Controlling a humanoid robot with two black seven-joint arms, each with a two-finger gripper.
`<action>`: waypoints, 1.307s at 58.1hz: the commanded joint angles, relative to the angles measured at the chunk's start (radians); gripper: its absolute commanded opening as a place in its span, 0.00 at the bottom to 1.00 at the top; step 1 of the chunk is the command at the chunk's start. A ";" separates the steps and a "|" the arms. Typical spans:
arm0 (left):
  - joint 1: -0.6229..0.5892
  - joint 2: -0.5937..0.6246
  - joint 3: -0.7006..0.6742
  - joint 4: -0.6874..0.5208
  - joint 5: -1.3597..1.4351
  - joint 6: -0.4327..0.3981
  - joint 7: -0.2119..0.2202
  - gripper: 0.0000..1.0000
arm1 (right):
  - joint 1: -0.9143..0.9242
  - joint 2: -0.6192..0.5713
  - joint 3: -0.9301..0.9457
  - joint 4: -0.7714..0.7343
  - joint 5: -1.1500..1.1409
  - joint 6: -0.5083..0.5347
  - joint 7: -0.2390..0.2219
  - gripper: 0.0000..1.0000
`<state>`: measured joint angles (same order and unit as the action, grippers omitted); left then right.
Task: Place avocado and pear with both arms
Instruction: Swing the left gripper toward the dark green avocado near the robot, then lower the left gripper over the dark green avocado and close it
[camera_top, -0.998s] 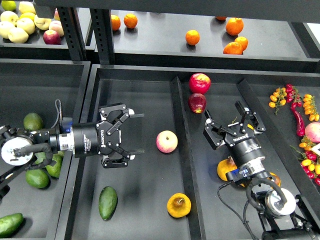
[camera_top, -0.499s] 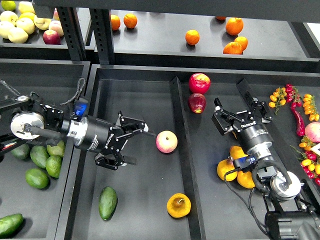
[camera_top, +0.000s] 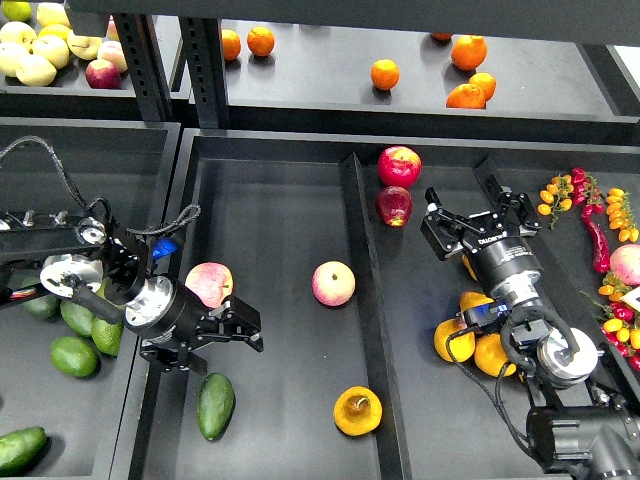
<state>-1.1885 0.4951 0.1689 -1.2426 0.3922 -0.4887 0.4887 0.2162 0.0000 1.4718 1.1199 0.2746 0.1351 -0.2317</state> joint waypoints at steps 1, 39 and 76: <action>0.000 -0.013 0.046 0.021 0.011 0.000 0.000 0.99 | 0.000 0.000 -0.002 -0.009 0.000 0.000 0.000 0.99; 0.004 -0.208 0.156 0.173 0.007 0.000 0.000 0.99 | 0.002 0.000 -0.005 0.000 0.000 0.011 -0.001 0.99; 0.044 -0.303 0.179 0.324 0.011 0.000 0.000 0.99 | 0.000 0.000 -0.002 0.001 0.002 0.015 -0.003 0.99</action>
<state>-1.1522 0.2047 0.3483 -0.9238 0.4008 -0.4887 0.4887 0.2164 0.0000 1.4672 1.1214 0.2761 0.1503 -0.2345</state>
